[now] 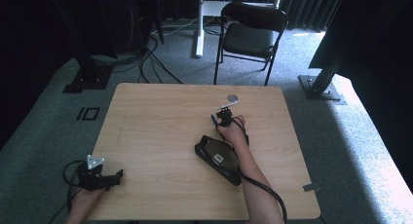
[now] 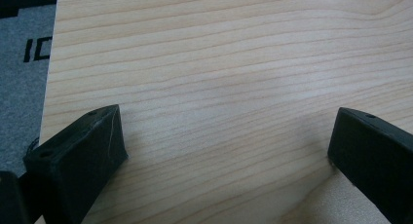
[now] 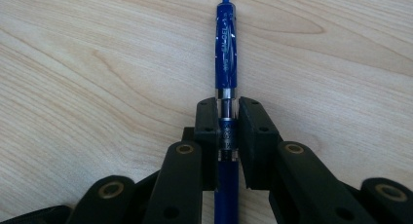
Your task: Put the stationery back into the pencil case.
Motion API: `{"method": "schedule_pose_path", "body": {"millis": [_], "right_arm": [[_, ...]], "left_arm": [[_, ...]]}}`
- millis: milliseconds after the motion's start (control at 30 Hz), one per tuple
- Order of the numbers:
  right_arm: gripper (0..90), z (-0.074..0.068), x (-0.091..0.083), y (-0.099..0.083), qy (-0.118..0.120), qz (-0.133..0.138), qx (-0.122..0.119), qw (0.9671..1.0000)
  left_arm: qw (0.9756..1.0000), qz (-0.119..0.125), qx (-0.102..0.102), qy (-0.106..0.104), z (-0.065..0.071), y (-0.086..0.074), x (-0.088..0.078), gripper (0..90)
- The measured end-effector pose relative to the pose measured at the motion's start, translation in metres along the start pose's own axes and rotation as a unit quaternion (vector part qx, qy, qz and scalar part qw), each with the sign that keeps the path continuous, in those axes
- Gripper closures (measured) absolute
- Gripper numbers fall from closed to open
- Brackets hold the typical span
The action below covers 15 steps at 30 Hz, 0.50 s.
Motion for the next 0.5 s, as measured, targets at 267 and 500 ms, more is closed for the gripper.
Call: {"method": "schedule_pose_path", "body": {"millis": [267, 500], "right_arm": [[79.5, 0.009, -0.009, 0.003, 0.002, 0.009, 0.008, 0.9999], [79.5, 0.018, -0.023, 0.003, 0.019, 0.012, 0.014, 0.9997]], "left_arm": [[1.0, 0.0, 0.0, 0.0, 0.0, 0.0, 0.0, 0.4], [1.0, 0.0, 0.0, 0.0, 0.0, 0.0, 0.0, 0.4]]}}
Point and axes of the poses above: each handheld gripper's, and its own axes: x roughly forward along the jaws, y roughly out of its top, z roughly to its right, the point moved 1 cm from there along x, roughly forward along the jaws, and after that the axes turned 15 degrees about x, right-handed, at the moved point
